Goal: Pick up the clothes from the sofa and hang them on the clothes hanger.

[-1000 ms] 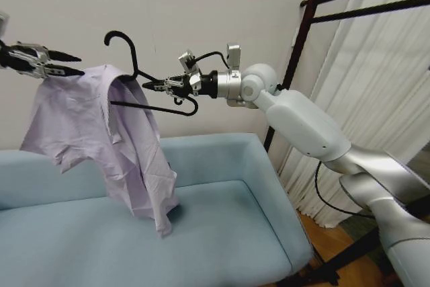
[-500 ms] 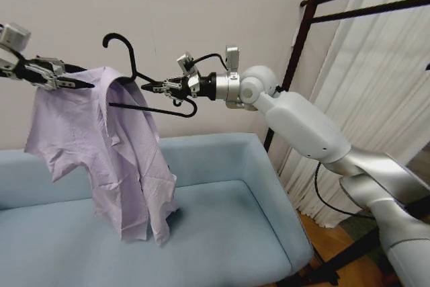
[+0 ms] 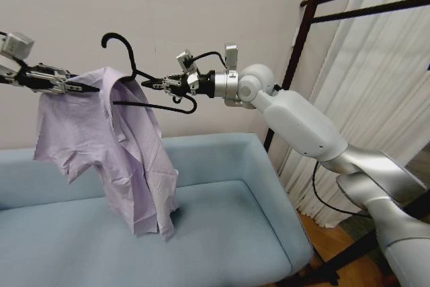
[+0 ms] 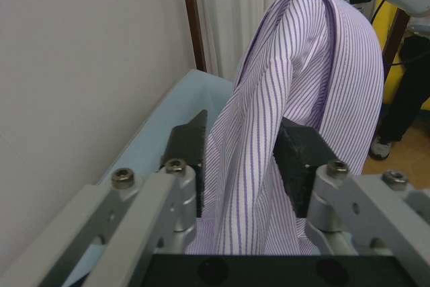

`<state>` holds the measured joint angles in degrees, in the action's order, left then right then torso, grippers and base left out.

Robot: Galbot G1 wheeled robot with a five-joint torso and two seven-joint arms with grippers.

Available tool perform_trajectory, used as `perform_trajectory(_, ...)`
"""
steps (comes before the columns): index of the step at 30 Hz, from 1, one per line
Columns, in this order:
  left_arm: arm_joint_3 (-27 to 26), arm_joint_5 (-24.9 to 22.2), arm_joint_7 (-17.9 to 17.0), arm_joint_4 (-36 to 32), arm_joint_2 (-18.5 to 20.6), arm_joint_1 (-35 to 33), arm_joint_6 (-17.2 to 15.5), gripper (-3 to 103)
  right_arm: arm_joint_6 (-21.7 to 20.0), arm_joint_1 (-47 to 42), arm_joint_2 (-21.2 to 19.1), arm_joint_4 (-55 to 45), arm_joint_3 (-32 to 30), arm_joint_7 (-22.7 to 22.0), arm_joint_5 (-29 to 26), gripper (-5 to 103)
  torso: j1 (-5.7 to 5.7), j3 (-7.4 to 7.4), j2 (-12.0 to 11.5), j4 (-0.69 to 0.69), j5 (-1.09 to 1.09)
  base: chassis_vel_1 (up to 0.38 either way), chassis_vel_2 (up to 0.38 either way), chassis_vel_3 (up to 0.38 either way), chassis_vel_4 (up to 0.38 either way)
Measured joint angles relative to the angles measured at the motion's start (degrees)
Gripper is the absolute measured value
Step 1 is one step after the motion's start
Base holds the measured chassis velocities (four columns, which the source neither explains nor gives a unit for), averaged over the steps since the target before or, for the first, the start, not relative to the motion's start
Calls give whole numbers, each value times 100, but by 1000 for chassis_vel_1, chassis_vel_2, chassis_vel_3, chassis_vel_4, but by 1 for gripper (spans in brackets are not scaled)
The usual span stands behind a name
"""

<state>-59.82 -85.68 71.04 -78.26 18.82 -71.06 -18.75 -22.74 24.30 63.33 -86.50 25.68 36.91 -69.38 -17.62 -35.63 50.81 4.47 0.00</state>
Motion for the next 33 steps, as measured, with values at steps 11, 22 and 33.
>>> perform_trajectory(11, -2, -13, 108, -18, -38, 27, 0, 2, 160, -26, 12, 15, 97, -33, 112, 2, 0, 0, 0, 0, 0, 0, 0, 0, 0)
perform_trajectory(22, -5, -27, 155, -29, -84, 49, -5, 2, 268, -26, -79, 65, 79, -162, 197, 33, 0, 0, 0, -1, 0, 0, 0, 0, 0)
perform_trajectory(33, 4, -18, 173, -31, -193, 72, -6, 2, 254, -360, -494, -92, -289, -500, 42, 72, 0, 0, 0, 1, 2, 0, 0, 0, 0)
